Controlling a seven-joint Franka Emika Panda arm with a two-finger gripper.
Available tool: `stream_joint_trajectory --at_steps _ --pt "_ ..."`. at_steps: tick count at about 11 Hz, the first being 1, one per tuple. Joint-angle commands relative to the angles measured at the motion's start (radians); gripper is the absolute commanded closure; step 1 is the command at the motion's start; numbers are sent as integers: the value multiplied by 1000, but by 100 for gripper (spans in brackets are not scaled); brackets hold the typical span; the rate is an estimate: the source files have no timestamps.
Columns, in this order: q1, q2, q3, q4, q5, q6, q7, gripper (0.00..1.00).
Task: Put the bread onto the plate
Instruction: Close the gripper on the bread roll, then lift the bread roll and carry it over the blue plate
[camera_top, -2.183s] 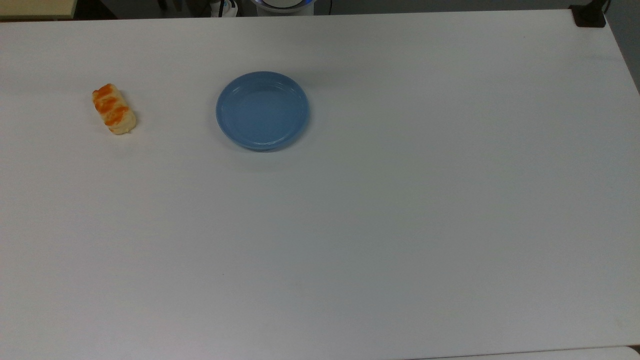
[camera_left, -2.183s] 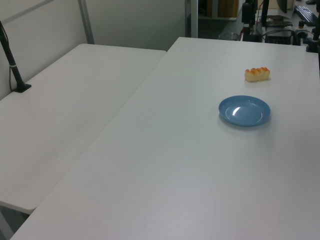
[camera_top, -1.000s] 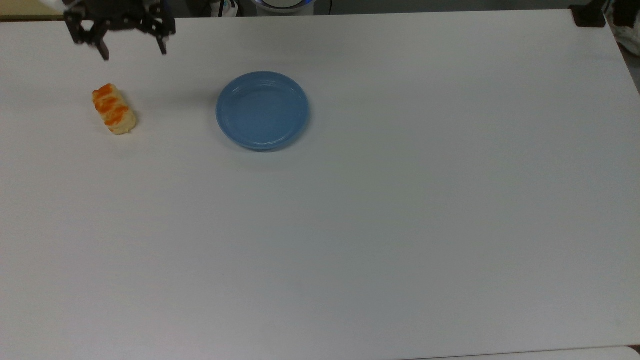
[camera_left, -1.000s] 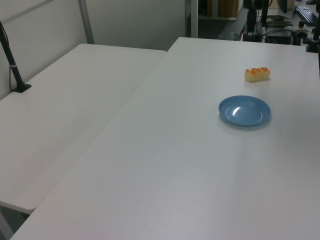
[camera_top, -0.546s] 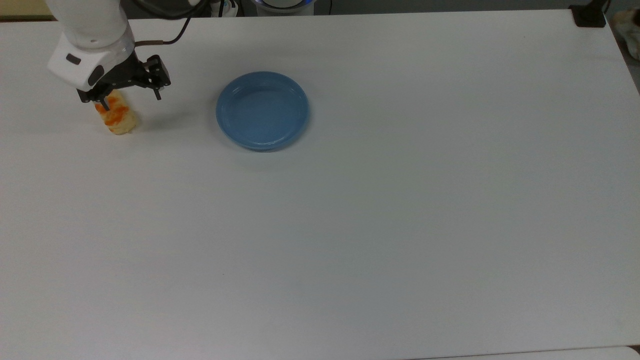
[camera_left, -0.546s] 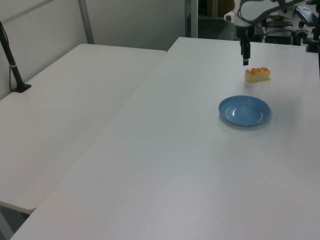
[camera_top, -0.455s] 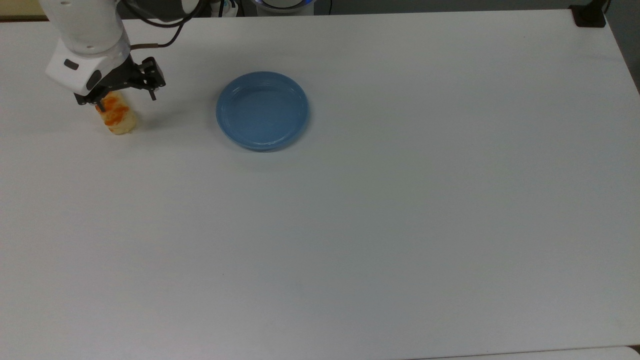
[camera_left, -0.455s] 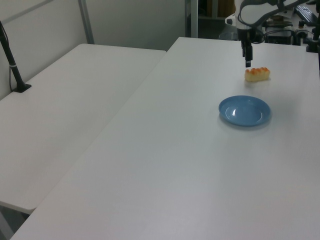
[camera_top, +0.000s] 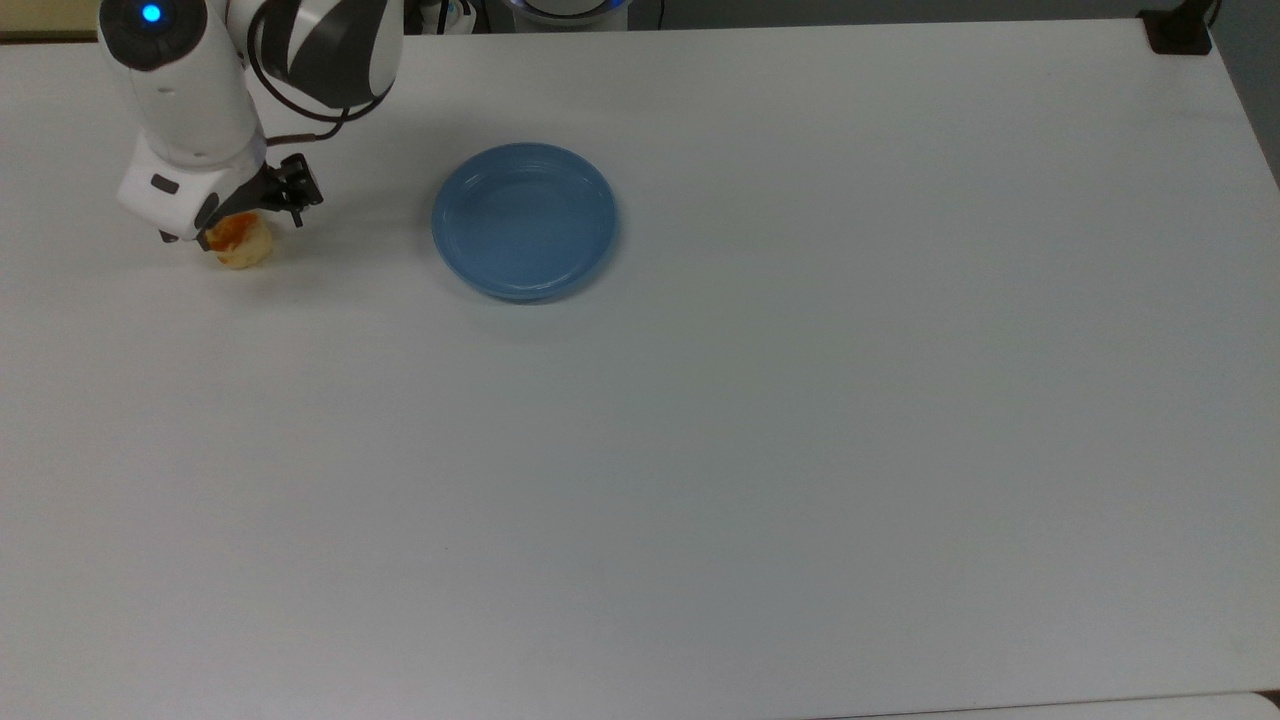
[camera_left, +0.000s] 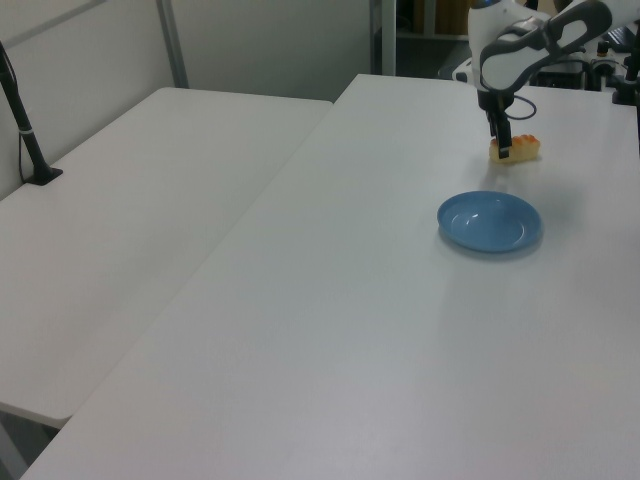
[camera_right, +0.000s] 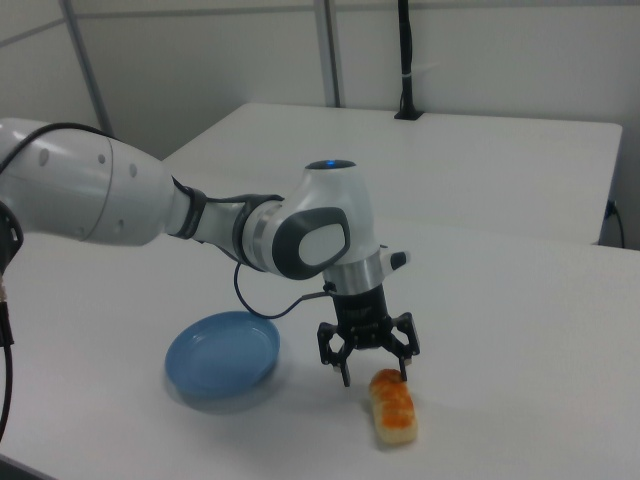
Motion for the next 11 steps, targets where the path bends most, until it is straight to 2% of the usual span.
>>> stream_joint_trajectory --at_steps 1,2,3,6,8,10,11 --pt "5 27 -6 -34 -14 83 8 30" --pt "0 31 -6 -33 -13 94 43 46" --pt "-6 24 -6 -30 -8 91 46 57" --pt "-6 -38 -10 -16 8 17 52 65" --pt "3 -95 -10 22 76 -91 60 67" --pt "26 -138 3 54 102 -192 156 69" --pt "63 -138 7 73 104 -221 226 71"
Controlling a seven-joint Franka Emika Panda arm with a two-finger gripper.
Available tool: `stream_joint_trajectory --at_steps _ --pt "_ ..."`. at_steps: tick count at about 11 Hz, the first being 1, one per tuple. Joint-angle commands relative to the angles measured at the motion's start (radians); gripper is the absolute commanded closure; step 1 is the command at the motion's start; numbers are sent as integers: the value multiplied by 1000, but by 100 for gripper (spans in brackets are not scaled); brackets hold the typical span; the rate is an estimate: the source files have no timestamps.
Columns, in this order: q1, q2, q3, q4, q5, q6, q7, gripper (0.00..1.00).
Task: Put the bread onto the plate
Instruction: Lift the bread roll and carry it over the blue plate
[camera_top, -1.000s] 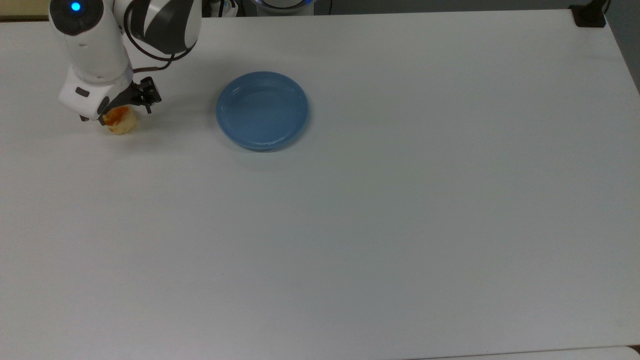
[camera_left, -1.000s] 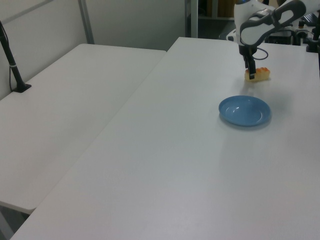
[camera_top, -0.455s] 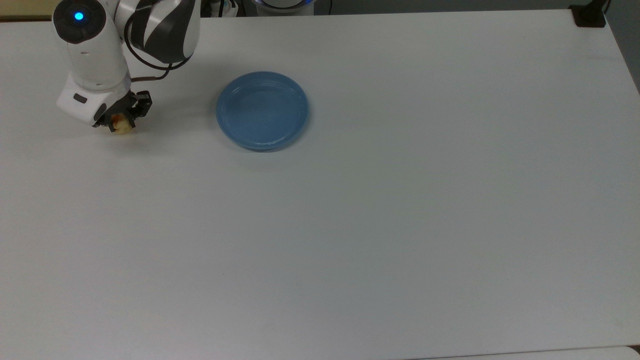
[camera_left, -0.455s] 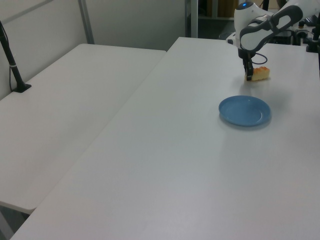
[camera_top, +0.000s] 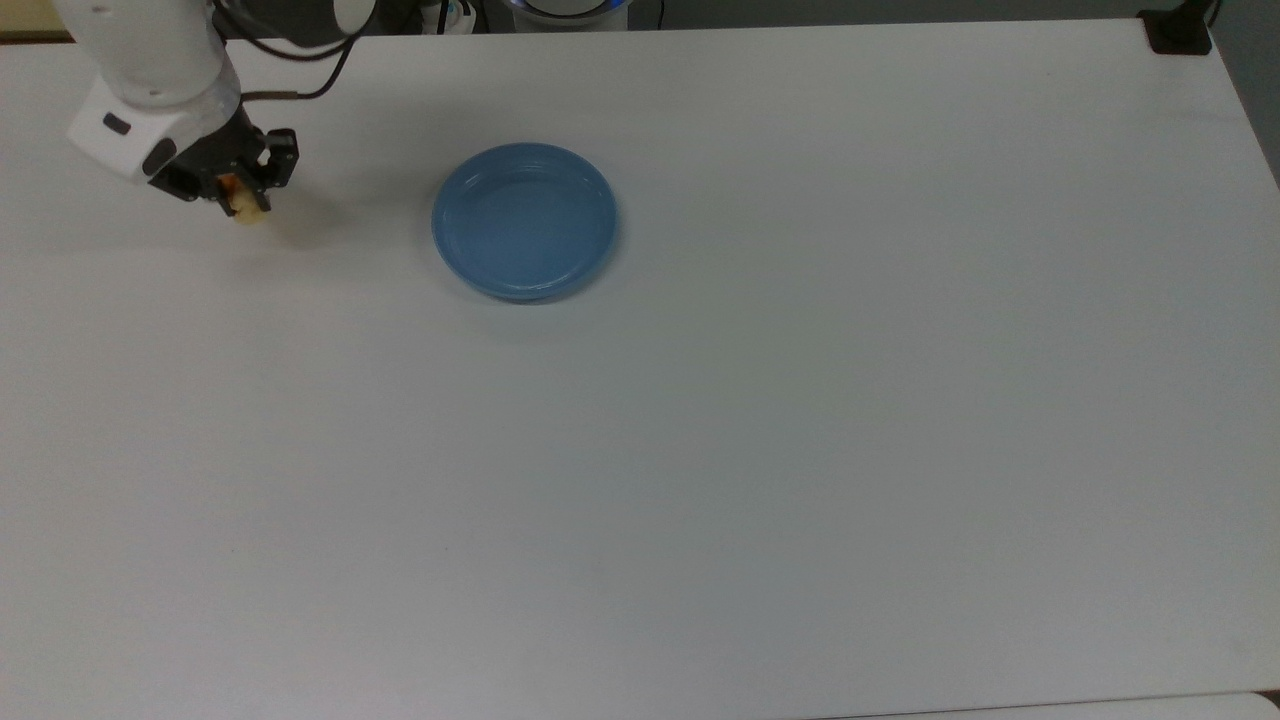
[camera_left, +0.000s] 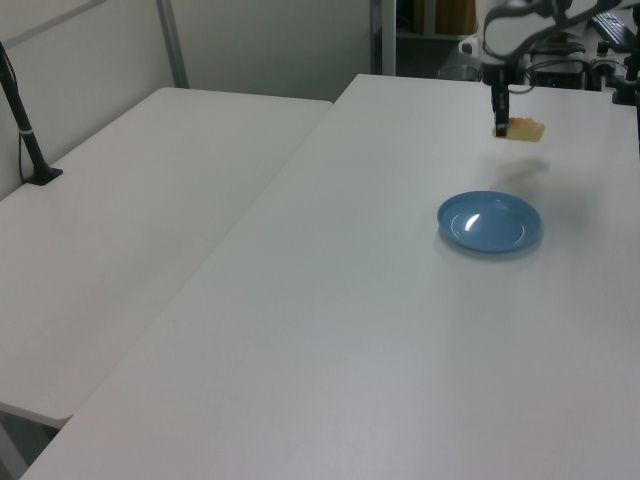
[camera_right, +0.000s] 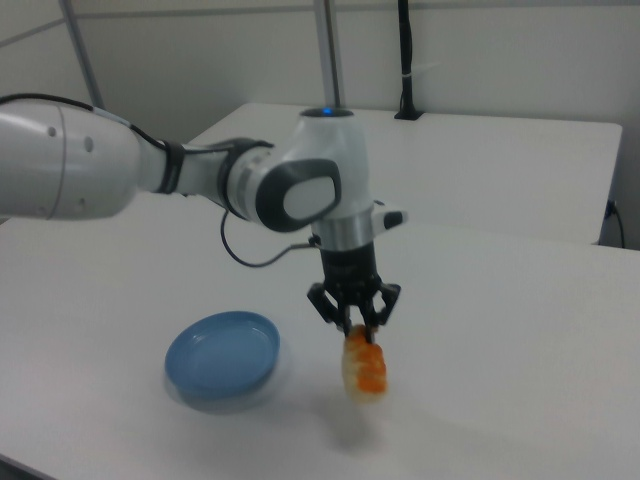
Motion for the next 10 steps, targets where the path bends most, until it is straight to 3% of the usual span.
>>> stream_joint_trajectory --at_steps 1,3,6,10 --pt "101 -38 30 35 16 -121 222 71" --pt "134 -40 149 56 13 -210 427 73" --pt "282 -30 171 42 13 -230 673 73" --pt "301 22 202 19 -33 -215 735 68"
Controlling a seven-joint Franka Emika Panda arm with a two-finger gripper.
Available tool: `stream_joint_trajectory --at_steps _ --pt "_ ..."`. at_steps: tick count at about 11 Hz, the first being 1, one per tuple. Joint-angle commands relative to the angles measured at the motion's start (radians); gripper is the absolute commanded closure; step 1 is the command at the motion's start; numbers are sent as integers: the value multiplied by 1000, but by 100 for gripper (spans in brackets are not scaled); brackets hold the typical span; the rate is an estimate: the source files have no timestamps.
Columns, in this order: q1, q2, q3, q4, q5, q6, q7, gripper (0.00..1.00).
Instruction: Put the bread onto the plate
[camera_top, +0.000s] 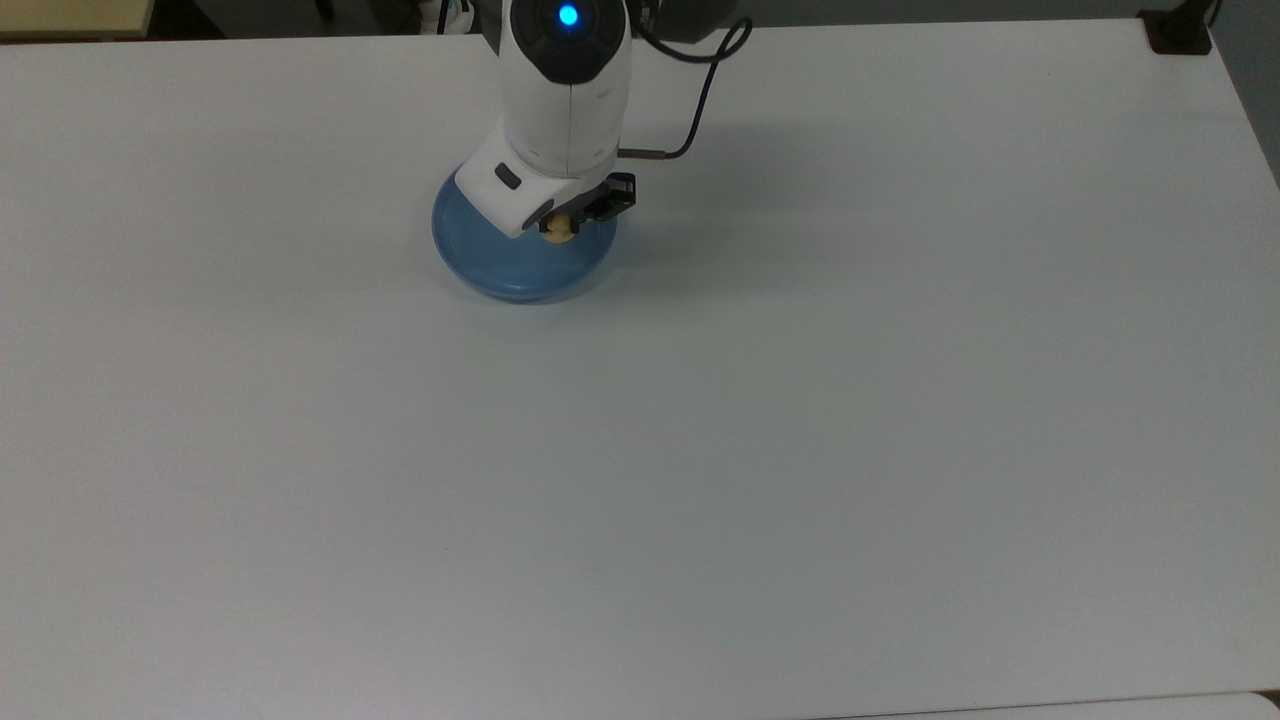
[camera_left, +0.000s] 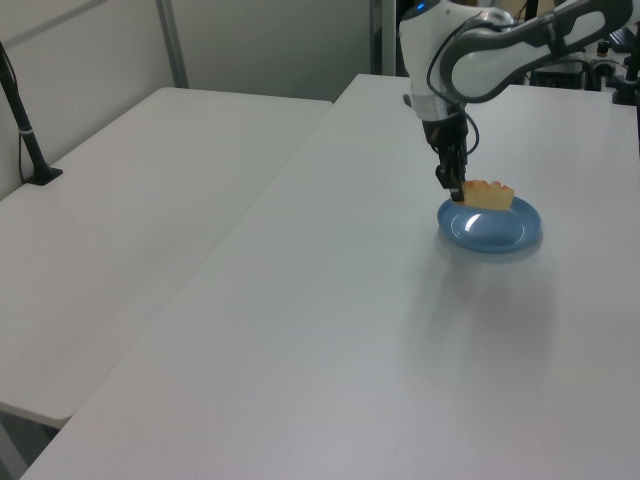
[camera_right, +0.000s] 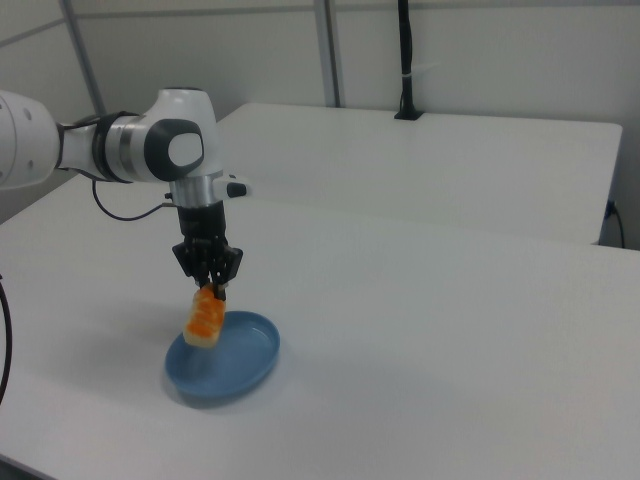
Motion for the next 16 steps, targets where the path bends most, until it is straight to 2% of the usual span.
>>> stream_joint_trajectory --at_steps 1,2,3,5,8,10,11,13,16 --pt "-3 32 -1 -7 -47 -2 21 61" --pt "-4 49 -1 -8 -68 9 21 45" --pt "-4 67 -1 -8 -96 12 21 4" --pt "-4 75 2 -19 -138 15 21 0" --pt "-6 57 2 -5 -136 14 77 0" --pt "-17 -22 9 33 -119 4 93 0" --pt "-30 -79 14 41 -98 0 90 0" --pt "-116 -185 75 65 -2 -50 81 0" --pt "-179 -219 78 205 95 -205 26 0"
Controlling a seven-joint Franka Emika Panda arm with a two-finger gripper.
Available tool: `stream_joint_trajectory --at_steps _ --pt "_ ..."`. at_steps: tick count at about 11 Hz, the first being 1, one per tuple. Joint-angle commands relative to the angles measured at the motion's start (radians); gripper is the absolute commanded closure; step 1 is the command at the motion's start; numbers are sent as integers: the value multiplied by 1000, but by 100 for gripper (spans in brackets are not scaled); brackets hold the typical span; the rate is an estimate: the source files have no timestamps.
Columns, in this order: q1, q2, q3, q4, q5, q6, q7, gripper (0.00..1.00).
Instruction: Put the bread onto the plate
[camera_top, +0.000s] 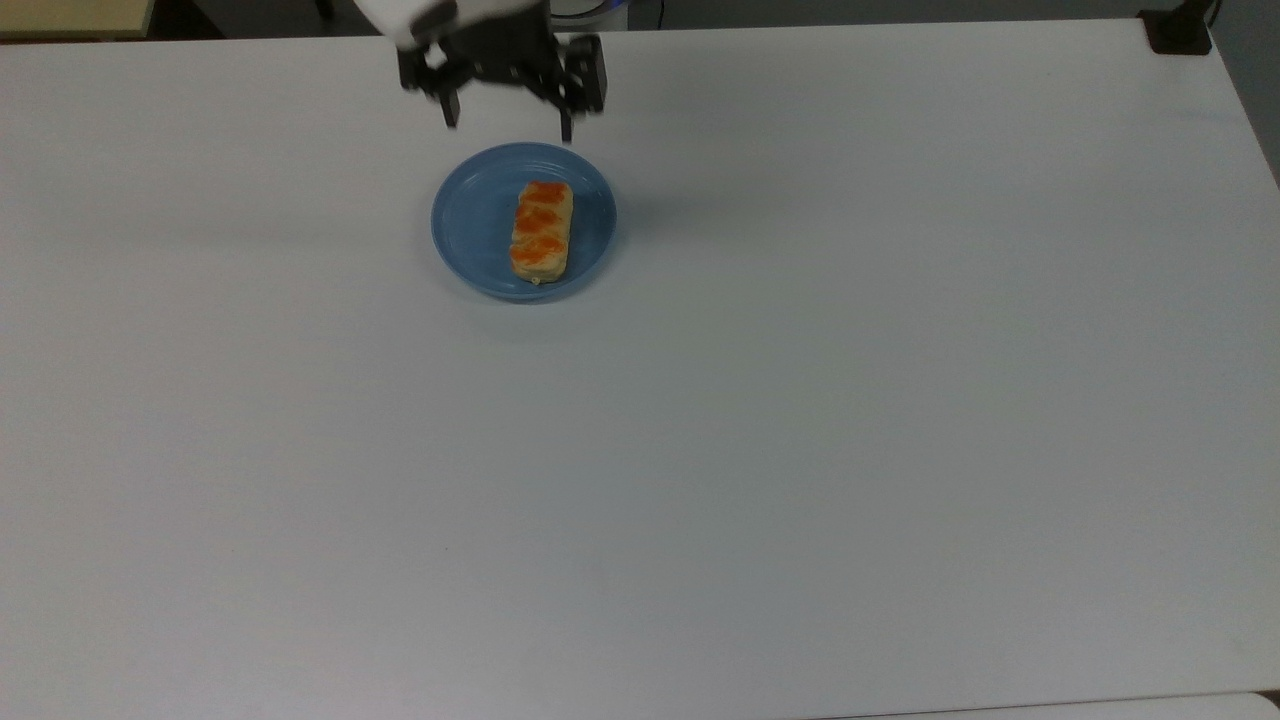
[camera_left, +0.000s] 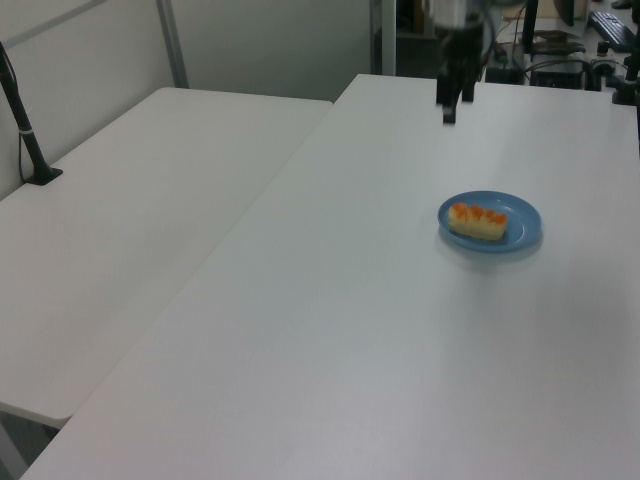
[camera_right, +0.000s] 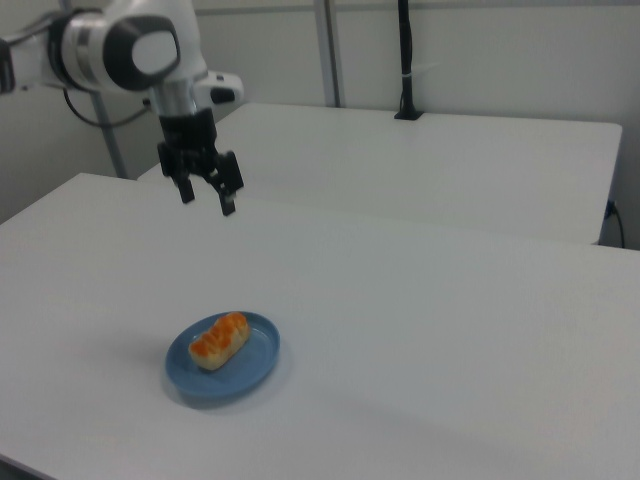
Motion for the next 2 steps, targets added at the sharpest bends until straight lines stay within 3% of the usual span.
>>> stream_joint_trajectory --at_steps 1,2 --pt "-56 -16 17 74 69 -93 -45 0" --pt "-58 -19 18 73 69 -93 -47 0"
